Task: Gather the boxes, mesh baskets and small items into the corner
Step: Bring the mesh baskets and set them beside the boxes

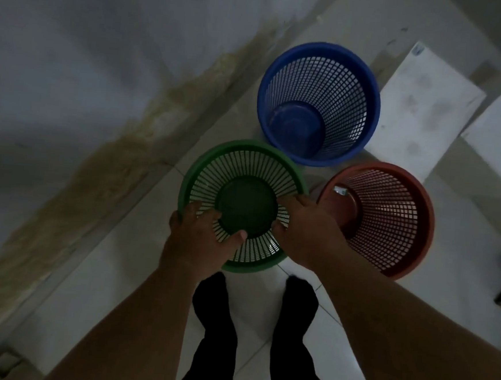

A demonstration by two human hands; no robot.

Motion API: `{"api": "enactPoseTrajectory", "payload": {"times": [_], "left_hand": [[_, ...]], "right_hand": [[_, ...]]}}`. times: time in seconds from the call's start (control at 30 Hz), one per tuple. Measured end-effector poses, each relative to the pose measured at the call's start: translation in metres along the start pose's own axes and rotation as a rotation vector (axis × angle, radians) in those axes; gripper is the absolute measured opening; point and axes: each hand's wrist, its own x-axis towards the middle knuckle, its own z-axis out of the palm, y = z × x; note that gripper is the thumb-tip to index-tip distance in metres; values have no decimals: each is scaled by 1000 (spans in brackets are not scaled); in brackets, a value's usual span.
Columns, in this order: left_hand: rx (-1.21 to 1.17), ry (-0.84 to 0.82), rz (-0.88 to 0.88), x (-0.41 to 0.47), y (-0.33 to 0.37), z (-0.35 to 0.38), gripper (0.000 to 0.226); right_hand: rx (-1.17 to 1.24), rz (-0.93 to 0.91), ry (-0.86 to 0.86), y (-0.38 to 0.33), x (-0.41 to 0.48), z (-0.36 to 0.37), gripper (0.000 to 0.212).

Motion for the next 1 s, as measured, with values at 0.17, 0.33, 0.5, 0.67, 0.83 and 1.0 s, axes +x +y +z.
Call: {"api": "enactPoseTrajectory", "payload": {"times": [0.17, 0.33, 0.5, 0.67, 0.83, 1.0], "left_hand": [[-54, -11, 26, 0, -10, 20, 87], [-182, -56, 17, -5, -13, 33, 82], [-283, -102, 12, -16, -13, 29, 95], [-281, -113, 9, -29, 2, 8, 90], [-167, -110, 84, -64, 32, -29, 88], [-75, -99, 172, -138, 77, -96, 73]], "right_hand": [[-16, -2, -39, 9, -2, 13, 58], [-75, 5, -92, 19, -1, 20, 65], [-139, 17, -143, 14, -9, 18, 70], [-111, -5, -147, 0, -19, -6, 67], [-74, -37, -100, -18, -53, -51, 60], [-125, -21, -102, -33, -127, -132, 45]]}}
